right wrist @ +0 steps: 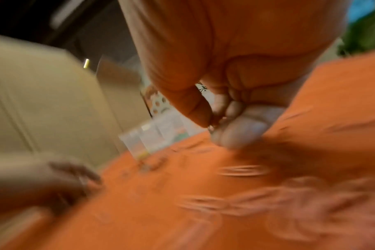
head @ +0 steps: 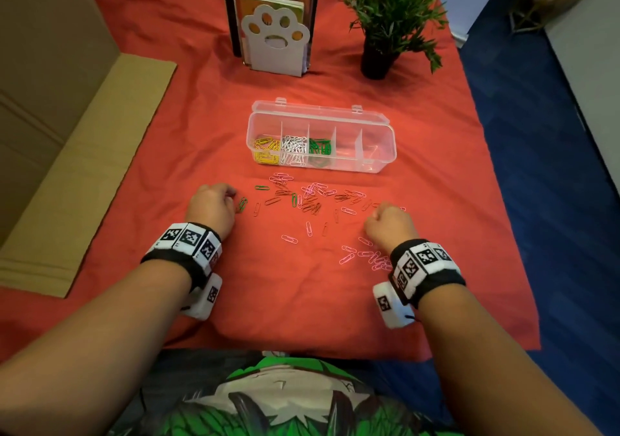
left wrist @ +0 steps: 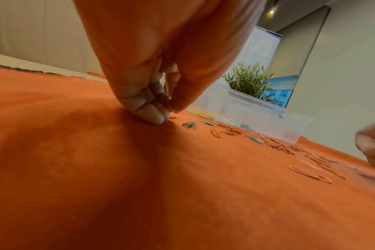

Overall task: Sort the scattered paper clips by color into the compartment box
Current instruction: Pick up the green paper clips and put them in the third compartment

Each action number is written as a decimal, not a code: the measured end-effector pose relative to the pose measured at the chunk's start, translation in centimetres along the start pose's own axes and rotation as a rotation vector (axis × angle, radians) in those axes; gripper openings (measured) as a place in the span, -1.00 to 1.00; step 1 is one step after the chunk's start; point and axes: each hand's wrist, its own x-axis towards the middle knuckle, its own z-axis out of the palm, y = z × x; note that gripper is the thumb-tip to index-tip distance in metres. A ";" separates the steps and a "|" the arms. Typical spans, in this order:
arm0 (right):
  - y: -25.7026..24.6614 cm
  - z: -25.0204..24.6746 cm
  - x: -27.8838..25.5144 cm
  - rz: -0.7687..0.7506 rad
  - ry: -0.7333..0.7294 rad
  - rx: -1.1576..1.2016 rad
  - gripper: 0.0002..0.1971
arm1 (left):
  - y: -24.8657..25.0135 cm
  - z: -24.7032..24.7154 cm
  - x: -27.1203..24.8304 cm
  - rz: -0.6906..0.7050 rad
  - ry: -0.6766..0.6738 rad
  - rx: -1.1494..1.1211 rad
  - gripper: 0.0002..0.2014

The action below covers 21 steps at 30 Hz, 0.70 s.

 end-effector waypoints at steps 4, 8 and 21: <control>-3.1 0.9 0.3 0.021 -0.261 0.810 -0.73 | 0.2 -0.4 0.1 0.015 -0.039 0.015 -0.72; -6.4 2.5 1.0 -0.027 -0.392 0.962 -0.75 | 0.5 -0.6 0.2 0.061 -0.089 0.057 -0.75; -10.2 6.8 2.8 -0.490 0.070 -0.229 -0.77 | 0.4 -1.8 0.8 -0.427 -0.122 -0.783 -0.74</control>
